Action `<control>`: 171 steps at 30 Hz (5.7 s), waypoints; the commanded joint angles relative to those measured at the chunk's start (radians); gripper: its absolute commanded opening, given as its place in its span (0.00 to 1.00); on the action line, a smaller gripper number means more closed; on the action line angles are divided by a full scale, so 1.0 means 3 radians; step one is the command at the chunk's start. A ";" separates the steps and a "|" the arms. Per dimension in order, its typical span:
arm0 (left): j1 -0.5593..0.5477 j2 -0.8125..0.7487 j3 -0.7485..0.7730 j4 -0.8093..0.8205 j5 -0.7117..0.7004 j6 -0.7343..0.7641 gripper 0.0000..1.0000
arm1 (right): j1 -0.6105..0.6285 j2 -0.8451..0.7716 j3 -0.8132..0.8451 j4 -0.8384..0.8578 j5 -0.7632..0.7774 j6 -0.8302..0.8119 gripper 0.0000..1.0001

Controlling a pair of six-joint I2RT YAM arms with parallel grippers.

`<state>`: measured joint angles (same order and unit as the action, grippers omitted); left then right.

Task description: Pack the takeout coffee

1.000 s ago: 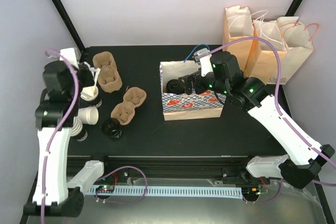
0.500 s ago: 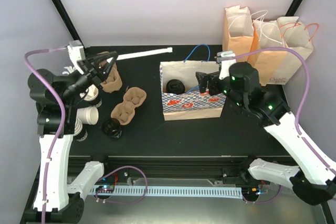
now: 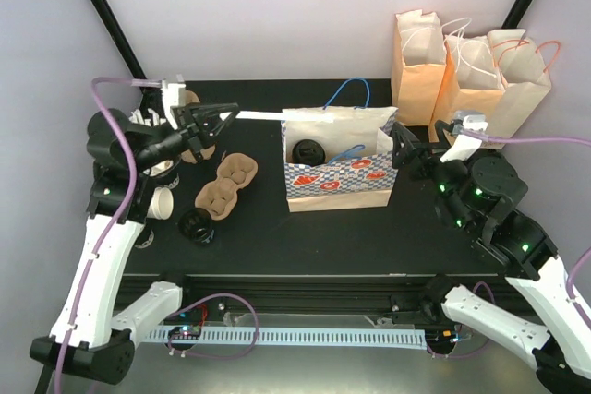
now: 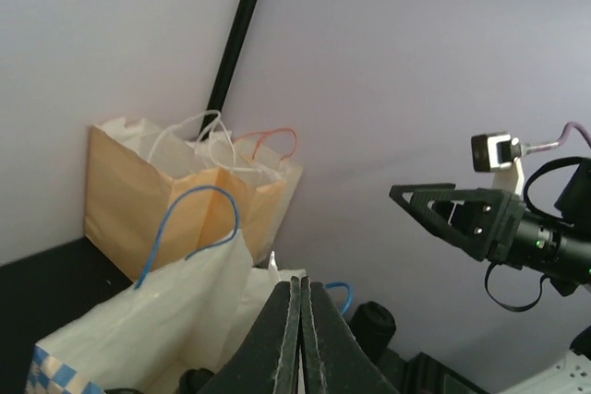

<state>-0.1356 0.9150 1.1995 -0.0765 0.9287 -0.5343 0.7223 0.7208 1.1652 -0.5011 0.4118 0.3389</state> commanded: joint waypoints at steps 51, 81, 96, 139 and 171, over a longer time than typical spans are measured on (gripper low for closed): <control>0.1141 0.0465 -0.0109 -0.2583 -0.4066 0.0454 0.99 | 0.0009 0.0475 0.0101 -0.0017 -0.0196 -0.0147 1.00; 0.1316 0.0789 -0.0196 -0.2580 -0.3418 0.0092 0.20 | 0.0010 0.0461 0.0073 0.0009 -0.0181 -0.0143 1.00; 0.1319 0.0658 0.0146 -0.2774 -0.3446 0.0182 0.02 | 0.0008 0.0486 0.0075 0.0014 -0.0212 -0.0117 1.00; 0.0178 0.0136 -0.0077 -0.0393 -0.0094 -0.0162 0.02 | 0.0010 0.0478 0.0091 -0.0014 -0.0215 -0.0056 1.00; -0.0531 0.1611 0.1405 -0.2616 -0.2731 0.1282 0.99 | 0.0010 0.0373 0.0069 -0.0071 -0.0050 -0.0066 1.00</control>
<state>-0.3851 1.4418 1.5917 -0.6518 0.4110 -0.2268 0.7227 0.8368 1.1744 -0.5243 0.3832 0.3164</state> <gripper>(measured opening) 0.988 0.996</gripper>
